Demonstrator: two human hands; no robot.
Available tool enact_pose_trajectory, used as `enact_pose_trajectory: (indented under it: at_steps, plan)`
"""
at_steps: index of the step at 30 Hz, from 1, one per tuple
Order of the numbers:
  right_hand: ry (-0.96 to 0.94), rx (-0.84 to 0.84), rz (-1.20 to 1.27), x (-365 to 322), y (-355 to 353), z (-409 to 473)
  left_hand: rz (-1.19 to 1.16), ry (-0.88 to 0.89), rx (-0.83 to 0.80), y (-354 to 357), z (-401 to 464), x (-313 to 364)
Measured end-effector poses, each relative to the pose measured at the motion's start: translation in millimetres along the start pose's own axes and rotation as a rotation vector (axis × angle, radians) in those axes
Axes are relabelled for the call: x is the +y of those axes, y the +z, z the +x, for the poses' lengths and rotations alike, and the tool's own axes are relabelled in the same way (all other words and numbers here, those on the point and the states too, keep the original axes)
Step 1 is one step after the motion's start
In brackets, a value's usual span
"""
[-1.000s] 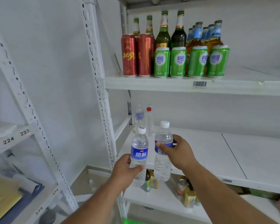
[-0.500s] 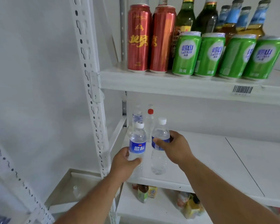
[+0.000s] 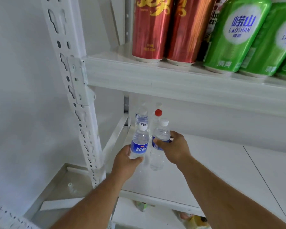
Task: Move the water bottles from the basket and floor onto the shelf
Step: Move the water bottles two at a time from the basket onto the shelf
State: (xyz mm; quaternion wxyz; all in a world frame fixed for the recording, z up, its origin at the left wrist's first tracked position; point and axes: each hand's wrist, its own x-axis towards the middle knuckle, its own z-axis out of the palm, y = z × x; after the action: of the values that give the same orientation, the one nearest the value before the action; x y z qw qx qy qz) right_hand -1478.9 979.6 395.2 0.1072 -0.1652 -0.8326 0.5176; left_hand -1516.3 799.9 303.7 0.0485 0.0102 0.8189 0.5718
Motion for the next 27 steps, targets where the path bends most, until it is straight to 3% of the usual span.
enact_pose_trajectory:
  at_steps: [27]
  plan:
    - [-0.004,-0.046,-0.005,48.3,36.7,78.5,-0.028,0.02,-0.008,31.9,92.3,-16.4]
